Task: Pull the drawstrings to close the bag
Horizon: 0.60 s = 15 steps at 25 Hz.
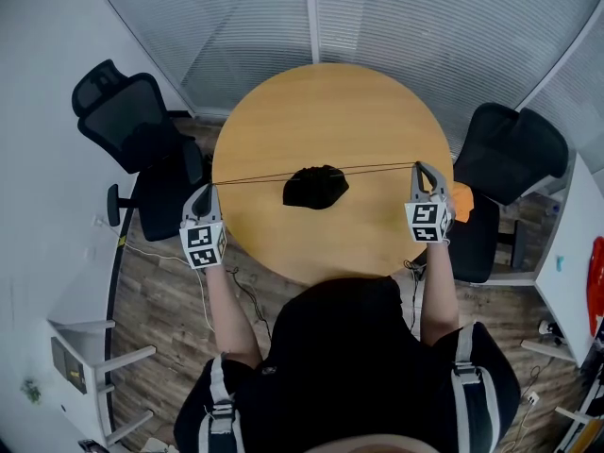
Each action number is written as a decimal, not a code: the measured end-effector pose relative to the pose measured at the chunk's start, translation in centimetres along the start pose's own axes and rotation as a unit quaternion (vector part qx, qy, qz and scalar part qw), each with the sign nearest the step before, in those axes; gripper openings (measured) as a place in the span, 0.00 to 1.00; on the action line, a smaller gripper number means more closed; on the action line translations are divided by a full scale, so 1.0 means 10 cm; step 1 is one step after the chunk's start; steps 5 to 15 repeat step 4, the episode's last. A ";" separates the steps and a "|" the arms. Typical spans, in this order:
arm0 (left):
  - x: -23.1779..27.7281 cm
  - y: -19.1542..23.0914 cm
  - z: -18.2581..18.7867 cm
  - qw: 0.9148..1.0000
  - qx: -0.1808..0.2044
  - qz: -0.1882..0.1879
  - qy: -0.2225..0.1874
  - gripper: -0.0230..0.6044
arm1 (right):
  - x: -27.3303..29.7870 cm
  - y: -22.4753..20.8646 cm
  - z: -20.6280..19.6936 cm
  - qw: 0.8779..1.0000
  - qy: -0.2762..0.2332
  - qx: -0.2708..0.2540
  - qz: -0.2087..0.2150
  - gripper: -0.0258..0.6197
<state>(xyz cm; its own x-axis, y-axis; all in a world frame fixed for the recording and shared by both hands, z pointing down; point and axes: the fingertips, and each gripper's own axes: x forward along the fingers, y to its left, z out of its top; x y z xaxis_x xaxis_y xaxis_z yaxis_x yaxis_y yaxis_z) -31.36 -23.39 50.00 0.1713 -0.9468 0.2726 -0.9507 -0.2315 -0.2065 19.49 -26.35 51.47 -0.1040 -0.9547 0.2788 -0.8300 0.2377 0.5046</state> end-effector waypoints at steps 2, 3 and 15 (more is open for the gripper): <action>0.00 -0.01 -0.01 1.000 0.001 0.000 0.000 0.06 | -0.01 0.00 -0.02 1.000 0.001 -0.001 0.000 0.13; 0.00 -0.02 -0.01 1.000 0.001 0.000 0.001 0.06 | -0.02 0.00 -0.03 1.000 0.003 0.000 0.000 0.13; 0.00 -0.03 -0.01 1.000 0.002 0.000 0.001 0.06 | -0.03 0.00 -0.04 1.000 0.004 0.001 0.000 0.13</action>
